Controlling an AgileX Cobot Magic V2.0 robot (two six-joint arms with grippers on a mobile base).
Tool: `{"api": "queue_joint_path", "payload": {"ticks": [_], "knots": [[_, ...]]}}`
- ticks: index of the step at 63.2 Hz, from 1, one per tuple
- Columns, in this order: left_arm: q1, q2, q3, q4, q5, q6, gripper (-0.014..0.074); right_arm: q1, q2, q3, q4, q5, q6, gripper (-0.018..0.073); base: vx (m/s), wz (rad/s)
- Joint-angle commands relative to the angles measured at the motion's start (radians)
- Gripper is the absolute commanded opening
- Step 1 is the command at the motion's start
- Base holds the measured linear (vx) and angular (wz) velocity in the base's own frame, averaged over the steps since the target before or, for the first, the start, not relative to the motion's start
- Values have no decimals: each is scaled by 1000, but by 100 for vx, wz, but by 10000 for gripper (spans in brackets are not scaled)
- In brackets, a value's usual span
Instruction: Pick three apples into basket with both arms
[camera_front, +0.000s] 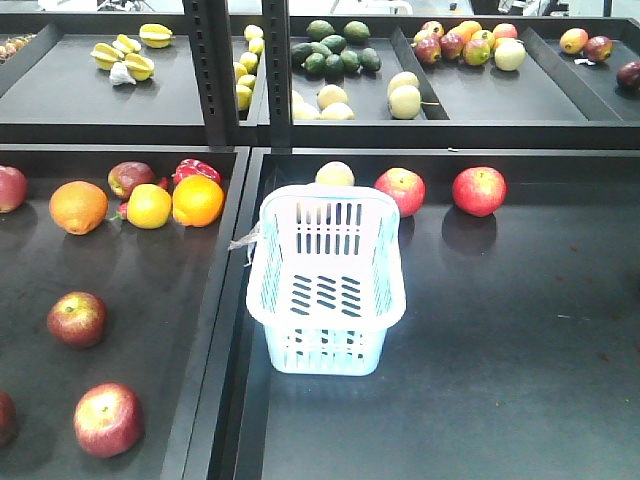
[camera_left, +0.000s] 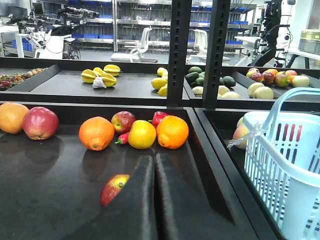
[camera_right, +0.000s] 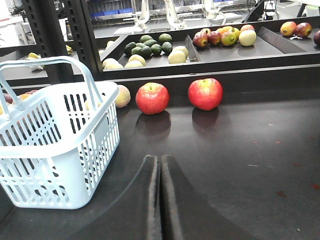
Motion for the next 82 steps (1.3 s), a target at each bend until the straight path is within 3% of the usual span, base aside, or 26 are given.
{"api": "queue_joint_path", "payload": {"ticks": [1,82], "knots": [[2,-4,24,-3,-82,0,-6,-5,-11,15,-5,-68,-8,-4,3,1],[2,-4,24,-3,-82,0,-6,-5,-11,15,-5,-68,-8,-4,1,0]]}}
